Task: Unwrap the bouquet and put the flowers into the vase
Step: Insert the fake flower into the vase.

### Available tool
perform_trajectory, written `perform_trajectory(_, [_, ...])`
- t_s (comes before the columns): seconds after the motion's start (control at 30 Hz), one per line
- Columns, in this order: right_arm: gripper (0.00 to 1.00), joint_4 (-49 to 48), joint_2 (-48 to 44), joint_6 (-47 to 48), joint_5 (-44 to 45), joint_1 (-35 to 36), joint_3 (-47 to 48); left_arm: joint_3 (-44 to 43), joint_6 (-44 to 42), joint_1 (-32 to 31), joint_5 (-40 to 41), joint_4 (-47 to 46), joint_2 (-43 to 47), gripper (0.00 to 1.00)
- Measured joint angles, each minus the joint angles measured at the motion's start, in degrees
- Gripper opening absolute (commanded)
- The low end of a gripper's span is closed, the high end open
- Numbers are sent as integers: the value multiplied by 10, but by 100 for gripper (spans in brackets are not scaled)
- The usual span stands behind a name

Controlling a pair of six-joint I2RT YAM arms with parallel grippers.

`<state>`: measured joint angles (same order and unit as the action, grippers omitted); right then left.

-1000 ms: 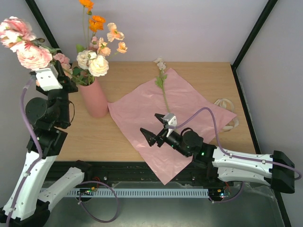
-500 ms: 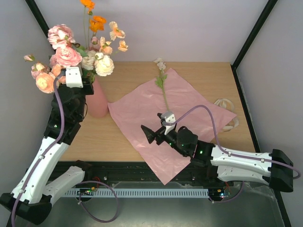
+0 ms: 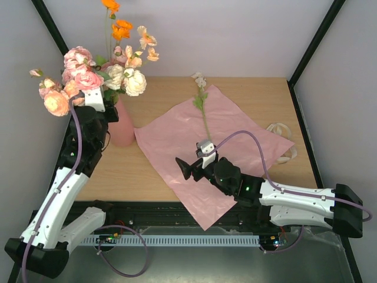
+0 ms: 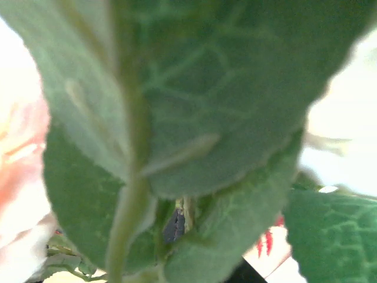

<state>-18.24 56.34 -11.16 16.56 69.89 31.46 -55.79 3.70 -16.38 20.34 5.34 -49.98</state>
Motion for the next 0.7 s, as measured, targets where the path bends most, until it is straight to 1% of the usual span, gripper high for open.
perform_trajectory(0.27, [99,24,3,-2,1,0,3,13,33,11,-36,37,-26,14])
perform_trajectory(0.4, [99,39,3,-9,9,0,6,29,46,11,-51,51,-23,17])
perform_trajectory(0.53, [99,57,3,-16,19,0,7,33,56,11,-65,75,-18,18])
perform_trajectory(0.7, [99,75,5,-26,30,0,11,34,64,12,-67,105,-12,22])
